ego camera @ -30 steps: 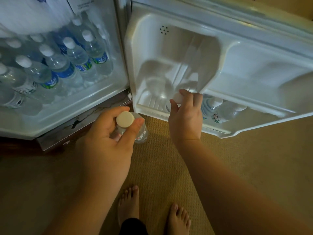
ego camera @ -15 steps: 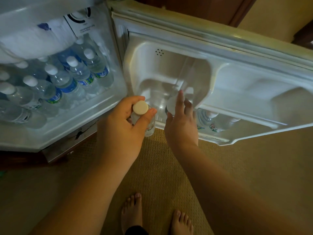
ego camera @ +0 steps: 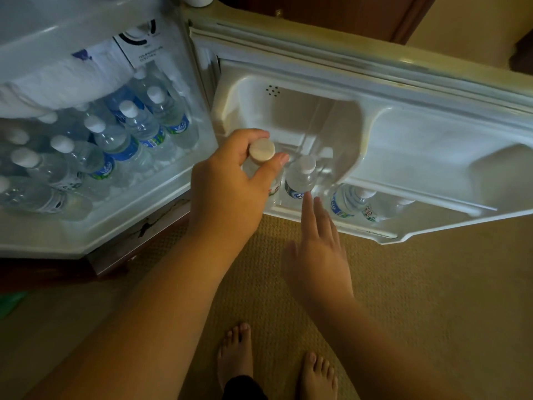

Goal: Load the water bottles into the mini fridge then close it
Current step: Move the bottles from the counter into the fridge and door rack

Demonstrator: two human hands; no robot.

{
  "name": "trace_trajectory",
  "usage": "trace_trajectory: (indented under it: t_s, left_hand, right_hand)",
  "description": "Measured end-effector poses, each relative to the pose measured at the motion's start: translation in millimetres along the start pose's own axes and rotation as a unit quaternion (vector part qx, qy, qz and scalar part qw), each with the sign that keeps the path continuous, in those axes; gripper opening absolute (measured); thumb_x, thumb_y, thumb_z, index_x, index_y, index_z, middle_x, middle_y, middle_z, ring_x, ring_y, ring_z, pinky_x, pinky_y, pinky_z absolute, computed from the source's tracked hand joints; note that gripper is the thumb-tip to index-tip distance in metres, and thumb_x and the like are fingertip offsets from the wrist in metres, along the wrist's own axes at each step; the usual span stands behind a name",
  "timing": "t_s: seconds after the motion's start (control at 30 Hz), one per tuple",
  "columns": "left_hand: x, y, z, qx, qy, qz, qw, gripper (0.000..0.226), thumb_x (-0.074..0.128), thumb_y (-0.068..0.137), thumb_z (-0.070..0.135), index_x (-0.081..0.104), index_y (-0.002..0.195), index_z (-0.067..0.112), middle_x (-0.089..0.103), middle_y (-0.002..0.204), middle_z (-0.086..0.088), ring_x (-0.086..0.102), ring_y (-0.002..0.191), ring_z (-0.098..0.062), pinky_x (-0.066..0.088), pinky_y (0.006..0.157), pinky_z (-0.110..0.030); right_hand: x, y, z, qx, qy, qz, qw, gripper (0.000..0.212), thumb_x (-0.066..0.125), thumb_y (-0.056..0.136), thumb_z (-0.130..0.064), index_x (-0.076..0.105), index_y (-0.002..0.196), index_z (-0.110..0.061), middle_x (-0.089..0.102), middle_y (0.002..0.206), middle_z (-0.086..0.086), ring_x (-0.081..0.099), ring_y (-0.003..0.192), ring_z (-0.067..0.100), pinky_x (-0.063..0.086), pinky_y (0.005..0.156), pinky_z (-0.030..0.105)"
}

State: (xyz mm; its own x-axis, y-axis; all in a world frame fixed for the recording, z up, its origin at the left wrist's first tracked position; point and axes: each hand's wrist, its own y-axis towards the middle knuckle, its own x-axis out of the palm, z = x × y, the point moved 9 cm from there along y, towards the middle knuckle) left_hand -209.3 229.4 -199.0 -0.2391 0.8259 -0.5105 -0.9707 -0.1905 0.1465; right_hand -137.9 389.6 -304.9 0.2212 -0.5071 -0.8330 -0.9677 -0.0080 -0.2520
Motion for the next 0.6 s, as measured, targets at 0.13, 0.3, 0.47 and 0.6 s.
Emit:
trace_trajectory:
  t_s: [0.13, 0.3, 0.47, 0.6]
  left_hand:
    - [16.6, 12.7, -13.1, -0.015, 0.011, -0.010, 1.000, 0.037, 0.078, 0.088, 0.043, 0.070, 0.119, 0.022, 0.075, 0.104, 0.010, 0.070, 0.097, -0.005, 0.060, 0.082, -0.030]
    - [44.2, 24.8, -30.1, -0.004, 0.055, -0.057, 0.997, 0.035, 0.075, 0.091, 0.041, 0.068, 0.120, 0.022, 0.073, 0.106, 0.002, 0.068, 0.092, -0.017, 0.059, 0.078, -0.033]
    - [73.6, 24.7, -51.2, -0.058, 0.059, -0.114, 0.990, 0.017, 0.072, 0.094, 0.037, 0.065, 0.107, 0.028, 0.064, 0.102, 0.010, 0.063, 0.092, -0.013, 0.056, 0.078, -0.028]
    - [83.2, 23.0, -46.4, -0.050, 0.091, -0.099, 0.990, 0.026, 0.072, 0.094, 0.033, 0.067, 0.116, 0.020, 0.071, 0.099, 0.001, 0.063, 0.085, -0.015, 0.051, 0.069, -0.024]
  right_hand:
    - [-0.5, -6.4, 1.1, 0.000, -0.035, 0.002, 0.999, 0.081, 0.048, 0.102, -0.028, -0.007, 0.161, -0.029, -0.006, 0.171, 0.000, -0.010, 0.156, 0.018, 0.000, 0.127, 0.044]
    - [-24.1, -12.5, -9.8, -0.047, -0.031, 0.074, 0.996, 0.068, 0.058, 0.097, -0.020, 0.029, 0.158, -0.018, 0.025, 0.166, 0.009, 0.019, 0.154, 0.028, 0.029, 0.120, 0.052]
    - [-114.4, -31.6, -49.6, -0.193, 0.024, 0.247, 0.949, 0.043, 0.067, 0.086, -0.002, 0.066, 0.129, -0.005, 0.060, 0.133, 0.016, 0.055, 0.121, 0.030, 0.046, 0.100, 0.040]
    - [-188.8, -11.6, -65.6, -0.240, -0.005, 0.323, 0.915, 0.042, 0.067, 0.087, -0.002, 0.063, 0.128, -0.001, 0.054, 0.138, 0.022, 0.049, 0.131, 0.033, 0.042, 0.105, 0.051]
